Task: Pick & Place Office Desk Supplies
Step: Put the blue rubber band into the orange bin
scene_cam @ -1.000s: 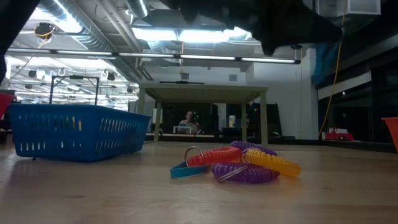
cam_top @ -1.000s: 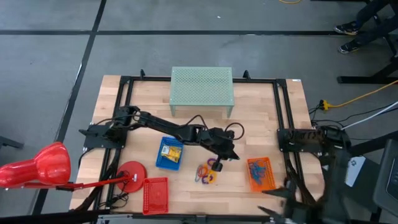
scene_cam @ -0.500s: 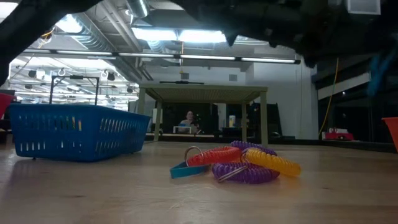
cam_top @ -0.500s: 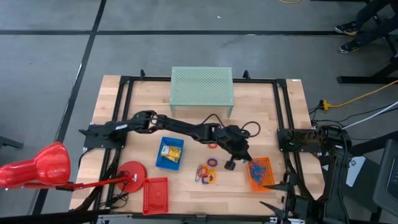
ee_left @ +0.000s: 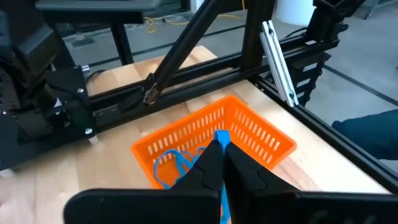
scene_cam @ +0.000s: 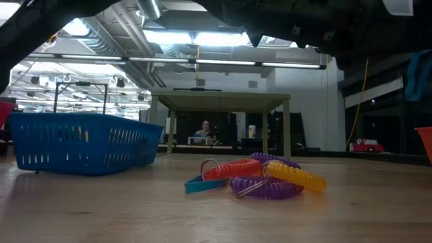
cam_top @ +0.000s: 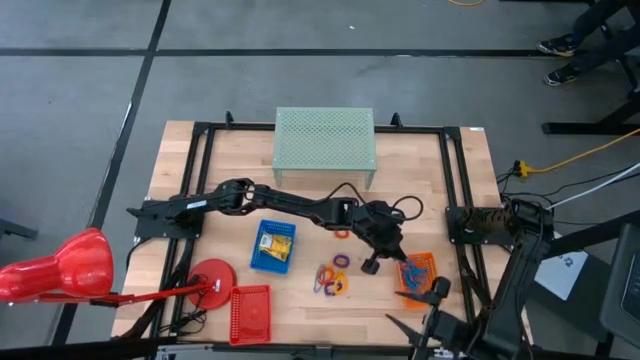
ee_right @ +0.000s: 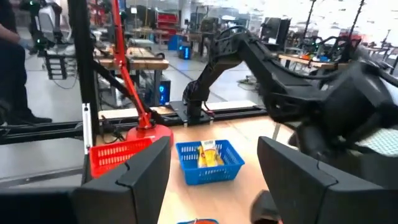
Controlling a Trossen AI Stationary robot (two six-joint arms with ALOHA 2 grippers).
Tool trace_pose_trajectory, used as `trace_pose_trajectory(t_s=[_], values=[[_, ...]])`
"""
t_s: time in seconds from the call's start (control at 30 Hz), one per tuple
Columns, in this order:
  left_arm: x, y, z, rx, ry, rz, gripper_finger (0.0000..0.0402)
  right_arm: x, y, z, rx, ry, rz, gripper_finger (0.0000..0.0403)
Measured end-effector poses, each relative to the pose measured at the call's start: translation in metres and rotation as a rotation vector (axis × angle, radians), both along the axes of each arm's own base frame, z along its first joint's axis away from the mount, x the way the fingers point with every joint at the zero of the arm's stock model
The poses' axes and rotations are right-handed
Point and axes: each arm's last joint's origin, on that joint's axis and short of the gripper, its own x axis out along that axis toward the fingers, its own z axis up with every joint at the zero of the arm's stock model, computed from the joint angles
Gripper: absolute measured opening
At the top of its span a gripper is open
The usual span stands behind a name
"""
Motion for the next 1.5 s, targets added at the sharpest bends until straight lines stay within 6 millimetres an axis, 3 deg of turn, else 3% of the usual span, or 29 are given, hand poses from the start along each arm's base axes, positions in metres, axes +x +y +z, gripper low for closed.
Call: trace_pose_trajectory(t_s=[0.13,0.23,0.33,0.43,0.57,0.73,0.93,1.2,1.5], values=[[0.0,0.001,0.0,-0.012,0.002,-0.03,0.0002,0.024,0.017,0.023,-0.033,0.121,0.077,0.0242],[0.0,0.001,0.001,-0.019,-0.007,-0.043,0.0002,0.054,0.025,0.041,-0.071,0.205,0.32,0.0242],[0.0,0.001,0.001,-0.023,-0.008,-0.041,0.0002,0.076,0.024,0.052,-0.085,0.171,0.519,0.0242],[0.0,-0.002,0.002,-0.027,-0.01,-0.055,0.0002,0.084,0.022,0.053,-0.076,0.179,0.656,0.0242],[-0.002,-0.012,0.003,-0.007,-0.049,-0.131,0.0002,0.089,0.026,0.066,-0.118,0.063,0.812,0.0242],[-0.001,-0.021,0.011,-0.002,-0.144,-0.154,0.0002,0.09,0.024,0.064,-0.176,0.073,0.77,0.0242],[0.005,-0.009,0.011,-0.018,-0.22,-0.129,0.0002,0.092,0.021,0.033,-0.14,0.037,0.731,0.0242],[0.02,0.015,-0.029,-0.088,-0.206,-0.073,0.0002,0.094,0.014,0.031,-0.143,-0.004,0.725,0.0242],[0.025,0.019,-0.051,-0.144,-0.187,-0.101,0.0002,0.1,0.009,0.029,-0.132,0.023,0.706,0.0242]])
